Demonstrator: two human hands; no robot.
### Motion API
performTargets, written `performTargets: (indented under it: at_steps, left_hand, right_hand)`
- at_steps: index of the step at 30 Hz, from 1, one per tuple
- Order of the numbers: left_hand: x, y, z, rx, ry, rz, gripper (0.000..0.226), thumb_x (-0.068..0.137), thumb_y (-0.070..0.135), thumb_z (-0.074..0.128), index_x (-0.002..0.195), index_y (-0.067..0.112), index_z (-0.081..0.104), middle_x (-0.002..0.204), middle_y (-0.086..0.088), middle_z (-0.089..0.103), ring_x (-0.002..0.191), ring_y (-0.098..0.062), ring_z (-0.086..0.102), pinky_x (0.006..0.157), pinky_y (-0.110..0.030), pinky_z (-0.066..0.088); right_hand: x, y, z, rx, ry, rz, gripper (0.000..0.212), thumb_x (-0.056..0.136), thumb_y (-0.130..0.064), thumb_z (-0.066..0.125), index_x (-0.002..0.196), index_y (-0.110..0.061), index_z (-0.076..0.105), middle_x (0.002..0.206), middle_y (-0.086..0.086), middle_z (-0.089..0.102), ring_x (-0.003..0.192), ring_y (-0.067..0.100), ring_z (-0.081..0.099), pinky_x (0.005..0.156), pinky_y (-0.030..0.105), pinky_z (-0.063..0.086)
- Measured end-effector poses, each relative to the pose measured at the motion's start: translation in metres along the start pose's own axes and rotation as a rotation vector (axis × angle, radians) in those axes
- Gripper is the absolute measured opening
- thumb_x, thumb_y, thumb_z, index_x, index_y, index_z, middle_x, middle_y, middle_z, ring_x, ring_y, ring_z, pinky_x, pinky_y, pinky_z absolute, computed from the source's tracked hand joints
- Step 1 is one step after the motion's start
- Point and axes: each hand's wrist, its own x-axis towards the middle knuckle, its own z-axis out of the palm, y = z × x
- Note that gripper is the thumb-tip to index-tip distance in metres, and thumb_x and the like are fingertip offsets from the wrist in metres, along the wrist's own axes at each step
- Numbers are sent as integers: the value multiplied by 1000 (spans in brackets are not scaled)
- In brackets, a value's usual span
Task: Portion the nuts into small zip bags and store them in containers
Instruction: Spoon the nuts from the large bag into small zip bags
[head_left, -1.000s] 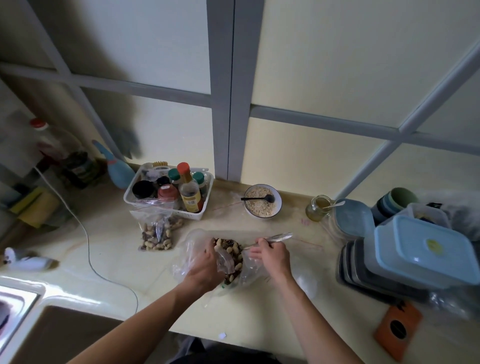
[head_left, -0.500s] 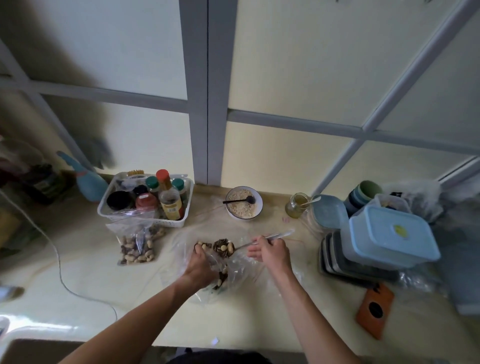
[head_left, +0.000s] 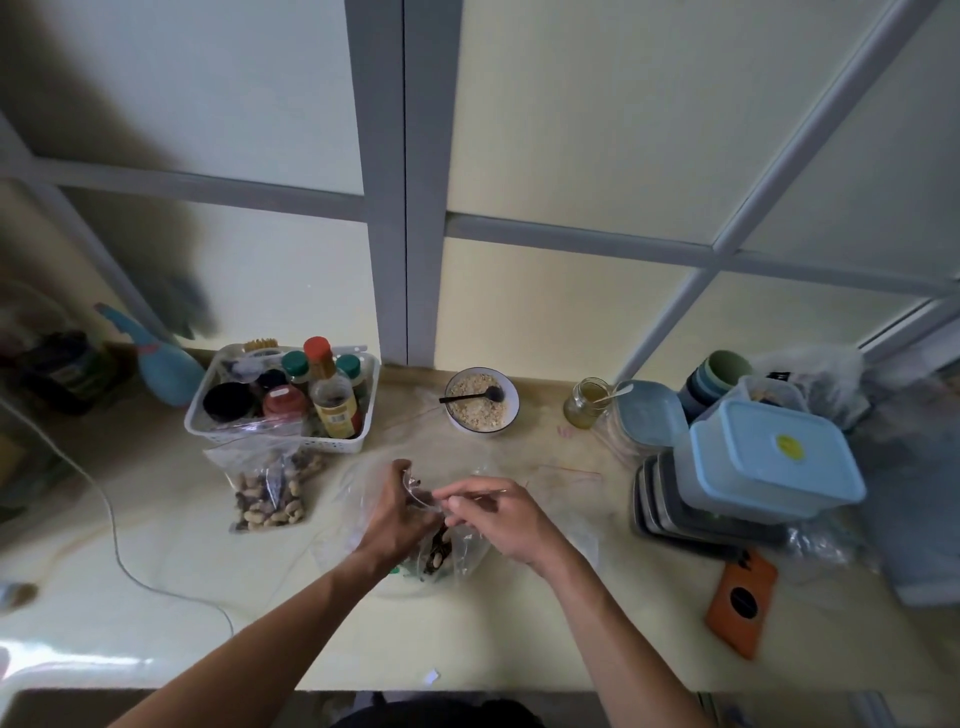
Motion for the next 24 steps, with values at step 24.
performTargets:
  at_steps: [24]
  left_hand:
    - [-16,-29,-5,97,280,-139,45,76,20,69,104,36,37,102,12,44,96,-18,52,75,-34,51]
  right_hand:
    - [1,7,-11,-182,566,-171,33,105,-34,46,89,-21,73,70,-3,73,65,8,70,67,34,58]
